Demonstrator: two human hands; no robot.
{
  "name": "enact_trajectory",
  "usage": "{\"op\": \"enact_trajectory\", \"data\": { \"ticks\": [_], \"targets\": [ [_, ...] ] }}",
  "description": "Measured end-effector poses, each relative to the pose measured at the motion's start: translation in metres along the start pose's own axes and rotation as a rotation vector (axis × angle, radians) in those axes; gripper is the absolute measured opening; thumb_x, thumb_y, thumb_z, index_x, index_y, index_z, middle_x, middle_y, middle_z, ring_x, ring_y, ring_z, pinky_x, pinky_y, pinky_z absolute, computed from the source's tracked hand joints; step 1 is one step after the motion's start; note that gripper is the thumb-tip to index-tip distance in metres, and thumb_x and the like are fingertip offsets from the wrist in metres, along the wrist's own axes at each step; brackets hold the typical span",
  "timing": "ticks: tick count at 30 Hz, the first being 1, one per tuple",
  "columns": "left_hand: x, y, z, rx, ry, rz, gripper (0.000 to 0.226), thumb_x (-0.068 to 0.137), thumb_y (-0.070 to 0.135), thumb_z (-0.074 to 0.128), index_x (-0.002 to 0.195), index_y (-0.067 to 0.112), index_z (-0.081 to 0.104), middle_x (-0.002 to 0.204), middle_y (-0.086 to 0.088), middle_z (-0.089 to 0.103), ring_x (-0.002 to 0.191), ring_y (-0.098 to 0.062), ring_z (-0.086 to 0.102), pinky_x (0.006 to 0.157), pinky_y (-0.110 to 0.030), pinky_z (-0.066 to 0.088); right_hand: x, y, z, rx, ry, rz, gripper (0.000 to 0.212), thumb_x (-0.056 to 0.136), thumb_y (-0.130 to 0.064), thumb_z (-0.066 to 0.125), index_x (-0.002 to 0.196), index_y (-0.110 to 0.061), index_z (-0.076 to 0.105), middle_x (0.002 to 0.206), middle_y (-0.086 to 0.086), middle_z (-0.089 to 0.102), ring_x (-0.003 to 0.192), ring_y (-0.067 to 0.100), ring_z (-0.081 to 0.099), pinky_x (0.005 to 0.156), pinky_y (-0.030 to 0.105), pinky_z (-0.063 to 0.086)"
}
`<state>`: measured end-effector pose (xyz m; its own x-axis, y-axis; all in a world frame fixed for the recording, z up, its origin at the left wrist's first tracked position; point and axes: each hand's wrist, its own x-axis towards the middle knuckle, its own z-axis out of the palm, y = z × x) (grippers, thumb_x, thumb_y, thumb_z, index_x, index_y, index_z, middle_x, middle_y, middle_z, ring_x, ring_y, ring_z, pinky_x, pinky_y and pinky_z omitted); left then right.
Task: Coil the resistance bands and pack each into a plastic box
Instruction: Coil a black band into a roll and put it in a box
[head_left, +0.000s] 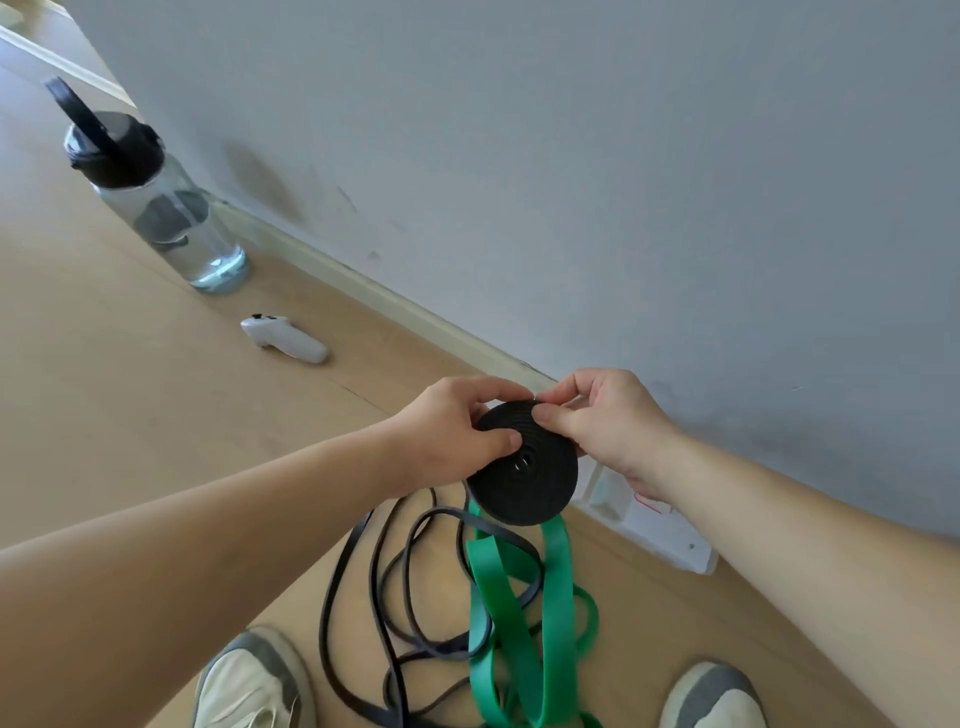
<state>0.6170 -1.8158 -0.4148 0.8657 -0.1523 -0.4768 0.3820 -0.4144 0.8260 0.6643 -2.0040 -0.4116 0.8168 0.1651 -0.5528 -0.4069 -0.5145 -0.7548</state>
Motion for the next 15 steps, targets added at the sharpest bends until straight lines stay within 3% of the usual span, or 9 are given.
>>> {"op": "enact_trajectory", "data": {
  "ticks": [4, 8, 11, 13, 15],
  "targets": [
    [0.020, -0.034, 0.014, -0.029, 0.028, -0.039, 0.040, 0.091, 0.018, 0.070, 0.120, 0.045, 0.071, 0.097, 0.005, 0.080, 0.091, -0.011, 0.075, 0.085, -0.028, 0.063, 0.025, 0.029, 0.016, -0.021, -0.003, 0.029, 0.003, 0.091, -0.017, 0.078, 0.091, -0.019, 0.076, 0.093, 0.011, 0.080, 0.093, 0.028, 0.076, 0.091, 0.046, 0.061],
    [0.027, -0.053, 0.034, -0.062, 0.114, -0.076, 0.033, 0.089, 0.018, 0.067, 0.113, 0.041, 0.073, 0.091, 0.004, 0.079, 0.078, -0.007, 0.072, 0.067, -0.017, 0.060, 0.040, 0.051, 0.025, -0.080, -0.025, 0.044, 0.004, 0.091, -0.022, 0.077, 0.088, -0.020, 0.078, 0.092, 0.000, 0.081, 0.093, 0.018, 0.076, 0.094, 0.043, 0.060],
    [0.023, -0.069, 0.053, -0.058, 0.173, -0.114, 0.030, 0.088, 0.020, 0.065, 0.109, 0.039, 0.074, 0.089, 0.005, 0.078, 0.078, -0.011, 0.071, 0.066, -0.022, 0.060, 0.048, 0.061, 0.021, -0.259, 0.067, -0.063, 0.019, 0.095, -0.026, 0.071, 0.078, -0.018, 0.074, 0.082, -0.004, 0.076, 0.086, 0.021, 0.072, 0.083, 0.034, 0.059],
    [0.017, -0.083, 0.060, -0.028, 0.235, -0.146, 0.031, 0.090, 0.026, 0.065, 0.116, 0.041, 0.071, 0.092, 0.011, 0.077, 0.081, -0.007, 0.071, 0.068, -0.021, 0.060, 0.053, 0.066, 0.015, -0.547, 0.167, -0.196, 0.004, 0.091, -0.030, 0.073, 0.090, -0.026, 0.072, 0.106, -0.004, 0.070, 0.105, 0.023, 0.065, 0.086, 0.032, 0.054],
    [0.011, -0.095, 0.064, -0.031, 0.296, -0.152, 0.035, 0.092, 0.028, 0.065, 0.124, 0.042, 0.068, 0.101, 0.017, 0.074, 0.094, -0.003, 0.070, 0.077, -0.019, 0.059, 0.051, 0.071, 0.015, -0.839, 0.047, -0.174, 0.037, 0.081, -0.040, 0.080, 0.116, -0.035, 0.067, 0.149, -0.001, 0.051, 0.139, 0.023, 0.047, 0.107, 0.037, 0.046]
  ]
}}
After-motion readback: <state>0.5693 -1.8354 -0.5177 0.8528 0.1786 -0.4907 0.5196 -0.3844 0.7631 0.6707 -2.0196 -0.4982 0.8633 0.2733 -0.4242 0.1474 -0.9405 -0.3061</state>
